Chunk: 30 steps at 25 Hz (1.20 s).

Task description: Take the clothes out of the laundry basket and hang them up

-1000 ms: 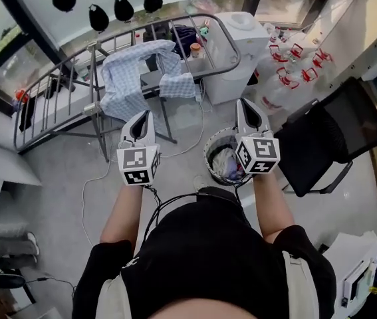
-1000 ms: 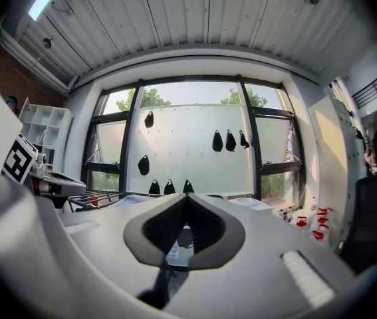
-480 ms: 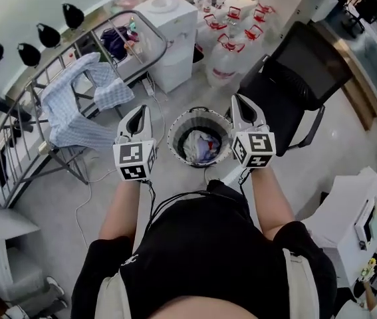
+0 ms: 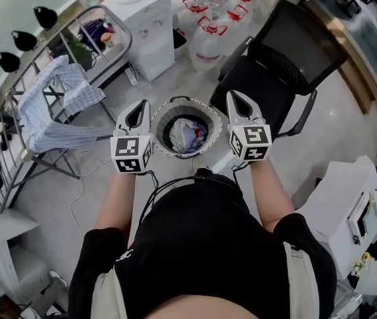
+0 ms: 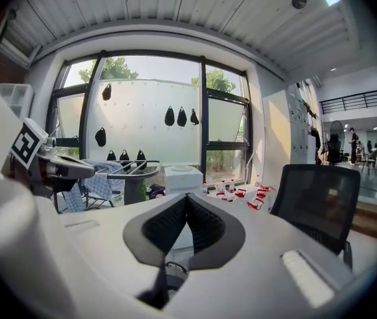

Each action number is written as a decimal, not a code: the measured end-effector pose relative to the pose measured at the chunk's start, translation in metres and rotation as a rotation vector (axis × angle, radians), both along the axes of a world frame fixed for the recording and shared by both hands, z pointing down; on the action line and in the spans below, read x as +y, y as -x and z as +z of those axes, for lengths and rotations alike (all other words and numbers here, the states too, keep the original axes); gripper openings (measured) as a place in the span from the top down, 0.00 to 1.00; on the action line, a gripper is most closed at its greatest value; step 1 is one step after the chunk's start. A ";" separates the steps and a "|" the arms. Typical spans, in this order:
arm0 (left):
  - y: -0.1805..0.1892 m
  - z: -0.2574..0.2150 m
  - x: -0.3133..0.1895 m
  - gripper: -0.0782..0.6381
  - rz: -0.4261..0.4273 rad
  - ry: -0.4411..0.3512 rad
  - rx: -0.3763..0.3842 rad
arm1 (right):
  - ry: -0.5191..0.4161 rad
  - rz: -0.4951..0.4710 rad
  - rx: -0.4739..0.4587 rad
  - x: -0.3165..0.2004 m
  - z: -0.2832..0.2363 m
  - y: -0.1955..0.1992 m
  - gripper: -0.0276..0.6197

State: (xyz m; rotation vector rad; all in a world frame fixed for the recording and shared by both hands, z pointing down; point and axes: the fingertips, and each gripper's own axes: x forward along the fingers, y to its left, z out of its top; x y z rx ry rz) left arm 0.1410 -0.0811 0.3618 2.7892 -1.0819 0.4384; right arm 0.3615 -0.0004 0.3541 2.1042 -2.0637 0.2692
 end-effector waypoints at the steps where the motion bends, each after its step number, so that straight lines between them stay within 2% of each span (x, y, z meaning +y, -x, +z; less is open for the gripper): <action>1: -0.005 0.005 0.001 0.88 0.013 0.013 0.002 | 0.023 -0.023 -0.003 -0.003 0.008 0.000 0.94; 2: -0.011 0.012 0.003 0.81 0.032 0.030 0.005 | 0.051 -0.053 -0.009 -0.006 0.019 0.001 0.94; 3: -0.017 0.020 0.005 0.72 0.052 0.052 0.006 | 0.085 -0.090 -0.018 -0.008 0.031 0.003 0.88; 4: -0.020 0.030 0.008 0.65 0.066 0.074 -0.003 | 0.124 -0.127 -0.028 -0.011 0.044 0.007 0.74; 5: -0.022 0.043 0.010 0.62 0.071 0.094 -0.024 | 0.164 -0.156 -0.035 -0.013 0.059 0.009 0.70; 6: -0.023 0.055 0.011 0.61 0.069 0.111 -0.052 | 0.201 -0.177 -0.038 -0.014 0.073 0.011 0.70; 11: -0.019 0.111 0.019 0.60 0.031 0.194 -0.147 | 0.333 -0.243 -0.037 -0.019 0.136 0.012 0.70; 15: -0.010 0.148 0.027 0.60 -0.019 0.280 -0.169 | 0.453 -0.310 -0.018 -0.020 0.189 0.021 0.70; 20: 0.006 0.199 0.027 0.60 -0.123 0.390 -0.189 | 0.610 -0.403 0.000 -0.025 0.265 0.036 0.70; 23: 0.017 0.229 0.020 0.60 -0.182 0.439 -0.183 | 0.700 -0.465 0.063 -0.033 0.313 0.043 0.70; 25: 0.025 0.250 0.014 0.60 -0.218 0.459 -0.180 | 0.751 -0.516 0.141 -0.043 0.346 0.047 0.70; 30: 0.040 0.309 0.017 0.60 -0.311 0.526 -0.194 | 0.873 -0.693 0.306 -0.052 0.442 0.060 0.71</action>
